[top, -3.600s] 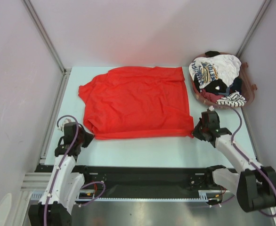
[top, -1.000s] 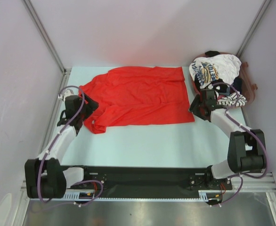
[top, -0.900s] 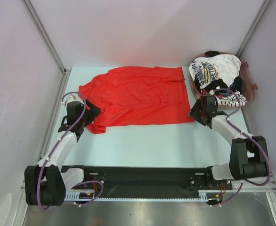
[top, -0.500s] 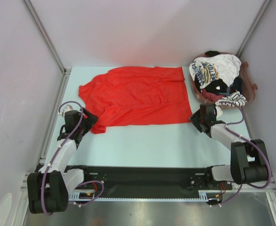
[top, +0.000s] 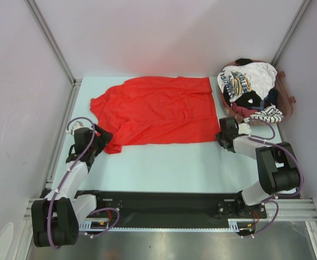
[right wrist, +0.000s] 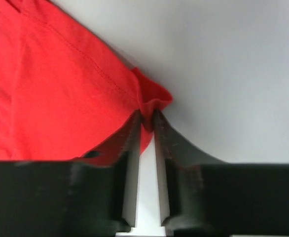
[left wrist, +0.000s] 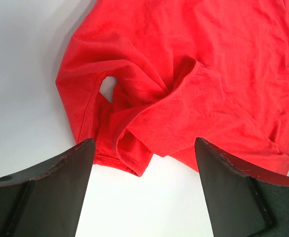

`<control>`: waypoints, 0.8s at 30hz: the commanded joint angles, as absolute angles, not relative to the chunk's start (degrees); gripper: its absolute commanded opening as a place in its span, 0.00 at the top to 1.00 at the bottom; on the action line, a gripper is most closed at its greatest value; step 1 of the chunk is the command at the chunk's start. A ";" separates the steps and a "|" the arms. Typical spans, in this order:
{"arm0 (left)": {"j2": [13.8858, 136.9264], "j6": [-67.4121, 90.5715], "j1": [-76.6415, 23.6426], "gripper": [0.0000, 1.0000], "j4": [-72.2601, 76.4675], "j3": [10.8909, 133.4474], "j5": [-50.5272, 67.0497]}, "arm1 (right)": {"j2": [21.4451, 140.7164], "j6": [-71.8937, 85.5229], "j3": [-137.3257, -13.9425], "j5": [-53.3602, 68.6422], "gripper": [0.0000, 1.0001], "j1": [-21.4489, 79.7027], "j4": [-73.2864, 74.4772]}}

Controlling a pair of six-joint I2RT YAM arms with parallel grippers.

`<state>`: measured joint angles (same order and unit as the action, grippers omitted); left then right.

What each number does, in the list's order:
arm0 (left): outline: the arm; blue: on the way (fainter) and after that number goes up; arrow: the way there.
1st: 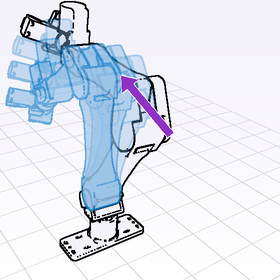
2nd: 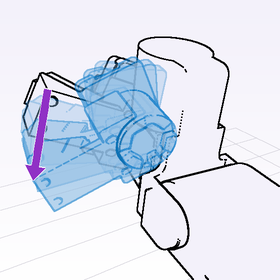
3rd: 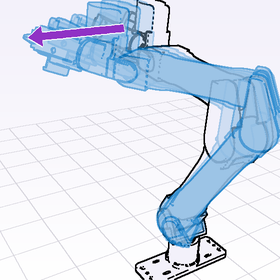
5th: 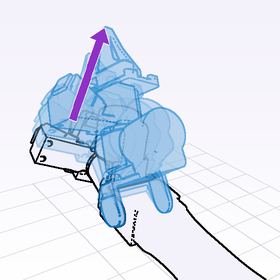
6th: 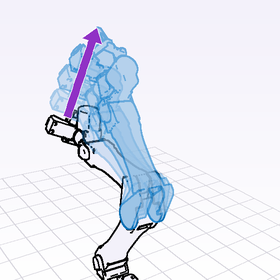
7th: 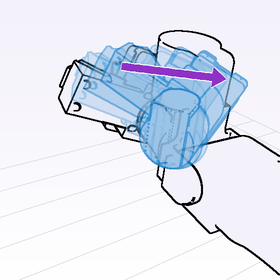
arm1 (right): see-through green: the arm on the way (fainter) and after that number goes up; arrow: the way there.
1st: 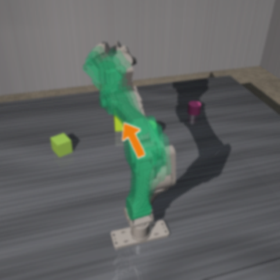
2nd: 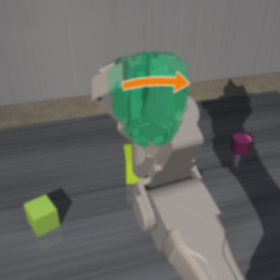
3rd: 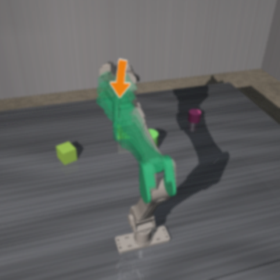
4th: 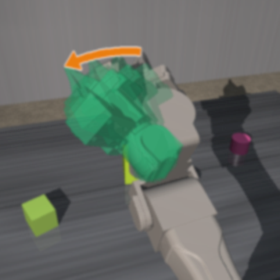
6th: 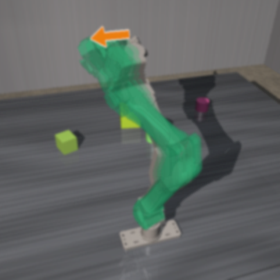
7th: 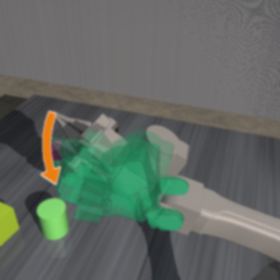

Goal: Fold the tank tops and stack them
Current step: Fold the tank top

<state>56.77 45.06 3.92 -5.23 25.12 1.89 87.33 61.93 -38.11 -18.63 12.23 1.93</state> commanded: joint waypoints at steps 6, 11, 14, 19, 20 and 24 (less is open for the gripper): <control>55.81 46.67 5.71 0.14 -9.22 25.23 -2.52 | 83.07 66.36 -35.96 -25.58 1.00 12.83 5.01; 53.26 45.71 5.71 0.14 -12.03 25.40 -4.66 | 74.82 63.90 -30.68 -25.23 1.00 10.82 7.47; 54.05 45.09 5.71 0.15 -12.92 25.84 -4.05 | 71.47 61.00 -28.66 -22.94 1.00 8.09 7.91; 54.58 45.00 5.54 0.34 -9.59 22.51 -0.44 | 69.70 57.92 -27.16 -20.48 1.00 4.13 7.65; 54.67 45.17 5.45 0.35 -8.36 21.89 0.95 | 69.70 57.48 -27.16 -20.30 1.00 3.96 7.73; 57.20 44.30 4.83 0.42 -6.68 20.39 0.09 | 70.49 57.22 -27.25 -19.52 1.00 3.43 7.30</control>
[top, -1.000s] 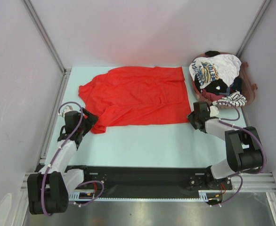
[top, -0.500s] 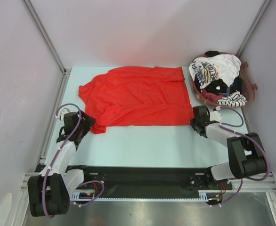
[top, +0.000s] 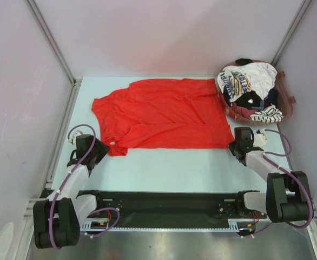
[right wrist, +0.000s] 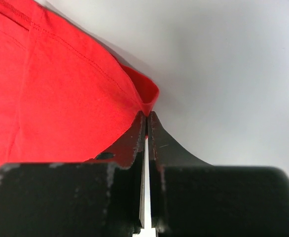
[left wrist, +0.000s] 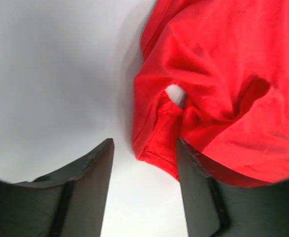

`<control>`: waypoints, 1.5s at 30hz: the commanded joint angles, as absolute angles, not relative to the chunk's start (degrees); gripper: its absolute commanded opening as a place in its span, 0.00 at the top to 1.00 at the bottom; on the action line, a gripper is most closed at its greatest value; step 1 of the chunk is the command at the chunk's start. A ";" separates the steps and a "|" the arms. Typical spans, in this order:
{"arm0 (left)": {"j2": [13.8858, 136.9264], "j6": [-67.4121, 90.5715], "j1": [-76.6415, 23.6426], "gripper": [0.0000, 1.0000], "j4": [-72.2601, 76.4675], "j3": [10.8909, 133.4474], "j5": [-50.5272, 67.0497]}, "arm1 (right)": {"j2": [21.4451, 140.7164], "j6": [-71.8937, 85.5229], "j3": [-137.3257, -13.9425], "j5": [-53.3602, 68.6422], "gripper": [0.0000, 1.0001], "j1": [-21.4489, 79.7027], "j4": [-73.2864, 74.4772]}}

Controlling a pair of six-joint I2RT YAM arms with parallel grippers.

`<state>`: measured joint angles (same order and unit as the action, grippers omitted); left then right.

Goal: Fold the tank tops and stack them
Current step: Fold the tank top

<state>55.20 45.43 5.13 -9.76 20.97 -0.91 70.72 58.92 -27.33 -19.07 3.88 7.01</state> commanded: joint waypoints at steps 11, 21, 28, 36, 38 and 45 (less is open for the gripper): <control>68.37 42.98 3.25 0.60 -1.67 22.59 0.88 | 71.02 56.95 -27.51 -18.37 1.00 3.25 6.59; 70.84 41.40 9.49 0.99 -6.94 30.65 -9.92 | 69.00 56.86 -27.07 -18.02 1.00 2.55 7.47; 70.58 40.44 13.97 0.90 -10.12 36.03 -23.20 | 68.21 55.37 -27.25 -16.44 1.00 2.55 7.82; 78.56 34.10 13.97 0.29 -13.69 47.96 -29.27 | 68.47 54.41 -27.16 -15.56 1.00 2.46 7.74; 81.11 33.75 13.97 0.20 -14.94 49.04 -26.29 | 68.73 54.23 -26.98 -15.56 1.00 2.55 7.47; 75.07 33.75 12.66 0.03 -13.27 42.90 -27.68 | 69.08 53.96 -27.07 -15.38 1.00 2.55 7.21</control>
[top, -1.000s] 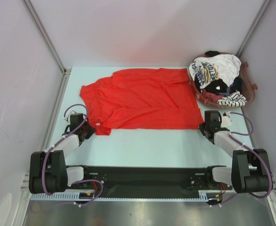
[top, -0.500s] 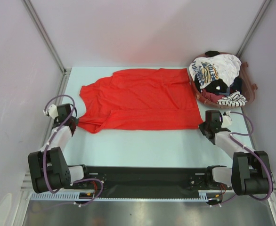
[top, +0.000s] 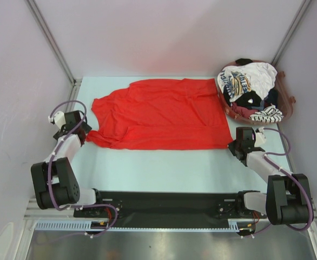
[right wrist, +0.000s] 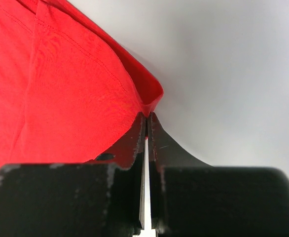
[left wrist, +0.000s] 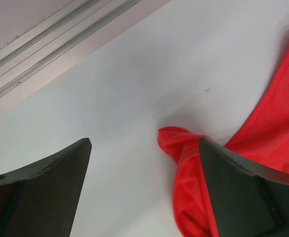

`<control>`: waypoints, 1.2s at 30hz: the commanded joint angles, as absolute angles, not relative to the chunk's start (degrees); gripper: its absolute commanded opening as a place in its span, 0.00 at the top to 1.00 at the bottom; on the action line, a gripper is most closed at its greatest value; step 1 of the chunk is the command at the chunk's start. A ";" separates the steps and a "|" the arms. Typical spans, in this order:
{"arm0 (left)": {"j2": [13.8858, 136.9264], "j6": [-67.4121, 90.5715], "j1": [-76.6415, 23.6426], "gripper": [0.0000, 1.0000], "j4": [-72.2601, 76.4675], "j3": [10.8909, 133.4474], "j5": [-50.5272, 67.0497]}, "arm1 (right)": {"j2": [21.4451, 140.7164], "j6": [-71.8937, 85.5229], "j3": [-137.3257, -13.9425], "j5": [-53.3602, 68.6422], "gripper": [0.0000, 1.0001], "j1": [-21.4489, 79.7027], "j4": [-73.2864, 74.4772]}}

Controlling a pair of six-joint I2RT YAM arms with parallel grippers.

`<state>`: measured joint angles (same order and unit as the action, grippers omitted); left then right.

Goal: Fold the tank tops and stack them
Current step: Fold the tank top

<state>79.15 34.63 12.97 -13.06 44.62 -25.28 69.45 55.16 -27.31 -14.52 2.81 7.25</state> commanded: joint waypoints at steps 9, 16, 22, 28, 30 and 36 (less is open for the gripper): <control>74.89 35.68 13.01 0.00 -12.32 40.01 -22.70 | 69.52 53.35 -27.07 -15.21 1.00 2.55 6.94; 62.42 38.05 8.09 0.04 -3.96 28.93 -8.02 | 70.40 53.17 -27.16 -15.21 1.00 2.46 6.59; 65.19 37.36 8.09 0.04 -3.69 29.79 -9.48 | 70.22 53.00 -27.16 -14.85 1.00 2.37 6.24; 73.02 36.83 10.19 0.39 -1.32 33.57 -10.55 | 69.87 53.17 -26.98 -14.50 1.00 2.37 6.33; 74.70 36.91 11.42 0.42 -0.88 34.45 -11.33 | 69.79 53.17 -26.98 -14.41 1.00 2.37 6.50; 81.82 36.12 13.62 0.59 1.23 38.14 -9.33 | 68.91 52.74 -26.54 -14.50 1.00 2.20 6.59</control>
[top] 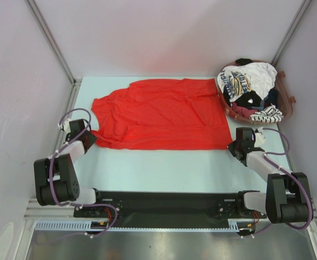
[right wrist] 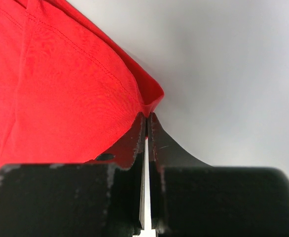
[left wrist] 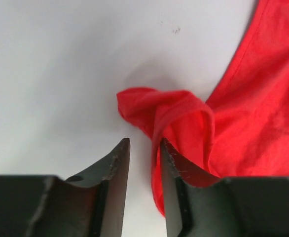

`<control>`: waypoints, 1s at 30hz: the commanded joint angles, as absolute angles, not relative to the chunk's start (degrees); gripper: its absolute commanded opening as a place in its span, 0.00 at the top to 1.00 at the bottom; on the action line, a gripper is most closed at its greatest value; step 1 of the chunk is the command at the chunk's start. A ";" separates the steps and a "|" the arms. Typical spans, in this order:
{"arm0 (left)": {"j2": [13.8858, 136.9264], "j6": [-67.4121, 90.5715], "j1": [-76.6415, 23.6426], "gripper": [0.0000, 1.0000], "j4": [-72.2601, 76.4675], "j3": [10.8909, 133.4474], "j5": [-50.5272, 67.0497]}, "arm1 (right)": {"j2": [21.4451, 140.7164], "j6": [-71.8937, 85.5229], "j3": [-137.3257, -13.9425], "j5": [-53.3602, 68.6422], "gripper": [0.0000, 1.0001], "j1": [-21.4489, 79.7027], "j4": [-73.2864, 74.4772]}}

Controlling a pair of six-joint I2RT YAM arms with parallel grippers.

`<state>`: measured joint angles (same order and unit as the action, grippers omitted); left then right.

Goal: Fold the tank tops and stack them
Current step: Fold the tank top

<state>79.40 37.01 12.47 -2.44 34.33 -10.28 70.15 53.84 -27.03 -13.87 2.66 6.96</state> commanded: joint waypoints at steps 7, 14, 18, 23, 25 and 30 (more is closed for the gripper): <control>84.37 35.77 15.38 1.00 1.67 39.64 -8.44 | 67.68 52.47 -26.11 -14.33 1.00 2.11 7.38; 80.51 38.49 18.19 1.00 -8.86 39.12 -12.48 | 66.18 52.30 -25.58 -13.97 1.00 2.20 10.10; 76.21 42.17 19.51 1.00 -11.94 36.48 -11.61 | 65.39 52.03 -25.22 -13.19 1.00 2.37 12.12; 70.14 44.99 19.51 1.00 -17.21 36.65 -13.79 | 61.19 51.59 -25.14 -12.66 1.00 2.46 17.82; 68.48 45.35 19.95 1.00 -18.89 36.83 -14.68 | 59.86 51.42 -25.14 -12.13 1.00 2.37 19.59; 66.97 46.75 24.07 1.00 -24.77 37.09 -15.38 | 57.92 53.00 -25.75 -10.99 1.00 2.37 26.89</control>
<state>68.47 44.47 20.82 -19.33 36.29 -12.95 58.94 52.49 -25.30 -11.20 2.50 20.01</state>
